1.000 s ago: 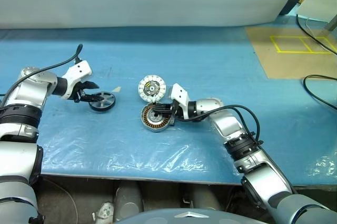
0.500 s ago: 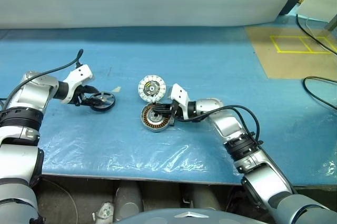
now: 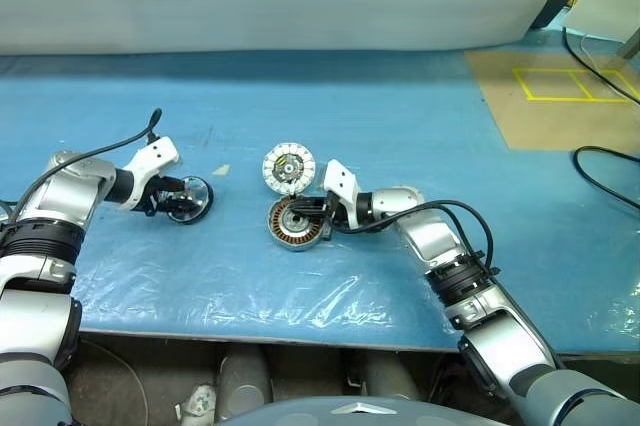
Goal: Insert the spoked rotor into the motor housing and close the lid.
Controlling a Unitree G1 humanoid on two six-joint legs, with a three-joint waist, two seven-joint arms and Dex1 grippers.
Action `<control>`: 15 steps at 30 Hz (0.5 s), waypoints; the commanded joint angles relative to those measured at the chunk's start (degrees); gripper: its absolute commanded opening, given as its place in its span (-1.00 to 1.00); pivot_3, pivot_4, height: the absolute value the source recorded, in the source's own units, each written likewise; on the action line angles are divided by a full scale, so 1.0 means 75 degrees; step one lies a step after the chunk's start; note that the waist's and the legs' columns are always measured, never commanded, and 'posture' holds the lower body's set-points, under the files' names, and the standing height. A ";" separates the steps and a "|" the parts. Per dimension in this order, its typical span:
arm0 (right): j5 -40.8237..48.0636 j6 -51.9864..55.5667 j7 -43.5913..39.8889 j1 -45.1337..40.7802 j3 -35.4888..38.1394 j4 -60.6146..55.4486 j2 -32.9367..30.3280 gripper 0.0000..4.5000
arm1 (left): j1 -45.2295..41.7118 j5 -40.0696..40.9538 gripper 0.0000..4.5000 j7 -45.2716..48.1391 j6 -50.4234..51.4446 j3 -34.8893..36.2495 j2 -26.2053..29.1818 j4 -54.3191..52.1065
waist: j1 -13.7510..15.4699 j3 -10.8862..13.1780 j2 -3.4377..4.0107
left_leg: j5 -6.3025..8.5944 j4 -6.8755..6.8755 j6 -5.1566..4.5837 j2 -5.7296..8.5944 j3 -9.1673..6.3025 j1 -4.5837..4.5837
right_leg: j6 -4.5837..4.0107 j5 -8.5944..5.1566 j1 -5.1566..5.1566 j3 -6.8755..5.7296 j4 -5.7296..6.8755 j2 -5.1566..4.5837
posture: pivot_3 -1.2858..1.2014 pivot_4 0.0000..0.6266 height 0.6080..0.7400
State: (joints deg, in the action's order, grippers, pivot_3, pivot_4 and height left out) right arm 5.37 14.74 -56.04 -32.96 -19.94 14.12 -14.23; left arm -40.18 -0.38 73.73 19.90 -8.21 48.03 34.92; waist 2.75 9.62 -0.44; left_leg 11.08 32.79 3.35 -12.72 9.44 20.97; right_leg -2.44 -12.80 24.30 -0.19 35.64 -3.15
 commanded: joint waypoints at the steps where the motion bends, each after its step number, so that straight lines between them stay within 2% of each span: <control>1: -0.0001 -0.0168 -0.0009 -0.0040 0.0012 -0.0092 0.0027 -1.00 | -0.0072 0.0032 -0.32 -0.0099 -0.0062 0.0116 0.0064 -0.0077 | 0.0006 0.0000 0.0000 | 0.0000 0.0000 0.0000 0.0000 0.0000 -0.0001 | 0.0000 0.0000 0.0000 0.0000 0.0001 0.0000 | 0.03 -0.52 1.00; 2: 0.0002 -0.0167 -0.0011 -0.0040 0.0018 -0.0095 0.0024 -1.00 | -0.0076 0.0038 -0.42 -0.0105 -0.0080 0.0133 0.0066 -0.0087 | 0.0014 0.0000 0.0000 | 0.0000 0.0000 0.0000 0.0000 0.0000 -0.0002 | 0.0000 0.0000 -0.0001 0.0001 0.0001 0.0000 | 0.03 -0.52 1.00; 9: 0.0362 0.0218 -0.0173 -0.0067 0.0344 -0.0464 -0.0142 -1.00 | -0.0489 0.0638 -0.43 0.0026 0.0130 0.0733 0.0245 -0.0210 | 0.0021 0.0004 -0.0003 | 0.0000 0.0003 0.0000 -0.0001 0.0000 0.0003 | 0.0000 0.0000 -0.0001 0.0000 -0.0004 0.0000 | 0.03 -0.52 1.00; 15: 0.0663 0.0568 -0.0319 0.0013 0.0620 -0.0961 -0.0526 -1.00 | -0.1240 0.0864 -0.43 0.0696 -0.0460 0.0918 0.0744 0.0332 | 0.0039 0.0010 -0.0013 | 0.0000 -0.0008 0.0001 -0.0001 -0.0002 0.0013 | 0.0000 0.0000 0.0000 -0.0009 -0.0021 0.0000 | 0.03 -0.52 1.00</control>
State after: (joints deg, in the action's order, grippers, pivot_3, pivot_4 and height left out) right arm 8.91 18.50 -57.97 -32.96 -16.71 9.85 -17.76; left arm -47.52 5.03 77.16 18.15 -3.11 51.91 36.61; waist 3.04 9.69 -0.54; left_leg 11.09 32.68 3.35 -12.72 9.43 21.05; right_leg -2.44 -12.80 24.30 -0.26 35.46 -3.15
